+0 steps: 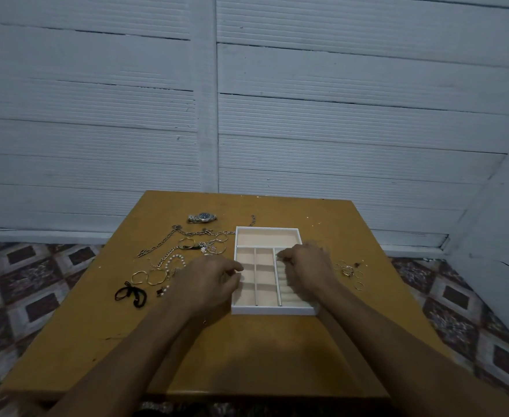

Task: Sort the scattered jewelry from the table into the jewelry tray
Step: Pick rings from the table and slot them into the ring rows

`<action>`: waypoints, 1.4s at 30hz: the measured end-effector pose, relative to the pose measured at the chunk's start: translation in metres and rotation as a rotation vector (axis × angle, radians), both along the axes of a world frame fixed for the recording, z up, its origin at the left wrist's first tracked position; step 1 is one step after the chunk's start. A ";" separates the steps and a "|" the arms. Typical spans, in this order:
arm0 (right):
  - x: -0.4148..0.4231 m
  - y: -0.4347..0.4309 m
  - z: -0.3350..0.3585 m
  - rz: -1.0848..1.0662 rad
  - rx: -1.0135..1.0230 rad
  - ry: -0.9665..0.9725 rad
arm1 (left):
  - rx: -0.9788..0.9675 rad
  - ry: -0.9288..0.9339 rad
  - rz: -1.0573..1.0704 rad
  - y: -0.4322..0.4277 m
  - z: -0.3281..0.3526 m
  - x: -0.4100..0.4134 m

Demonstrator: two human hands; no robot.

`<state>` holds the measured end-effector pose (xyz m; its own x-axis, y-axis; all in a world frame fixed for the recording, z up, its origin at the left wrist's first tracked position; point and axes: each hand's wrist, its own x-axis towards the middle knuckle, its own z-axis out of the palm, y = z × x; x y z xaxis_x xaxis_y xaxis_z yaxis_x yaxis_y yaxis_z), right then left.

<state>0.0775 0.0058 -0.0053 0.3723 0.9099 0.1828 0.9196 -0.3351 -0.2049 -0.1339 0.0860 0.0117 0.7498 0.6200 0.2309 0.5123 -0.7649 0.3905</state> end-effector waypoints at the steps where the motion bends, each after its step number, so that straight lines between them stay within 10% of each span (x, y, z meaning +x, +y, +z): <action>1: 0.001 -0.003 0.000 -0.016 0.026 0.148 | 0.018 -0.011 -0.005 -0.002 0.002 0.004; 4: 0.012 -0.016 0.006 -0.075 0.148 0.474 | 0.080 -0.070 -0.042 -0.010 0.001 0.020; 42: 0.075 -0.114 -0.007 -0.193 0.005 0.323 | 0.017 0.325 -0.145 -0.072 -0.009 0.172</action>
<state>0.1527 -0.1082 -0.0125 0.5758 0.8169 0.0323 0.7275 -0.4940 -0.4762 0.0383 0.0138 0.0030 0.8657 0.4999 -0.0251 0.4933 -0.8438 0.2113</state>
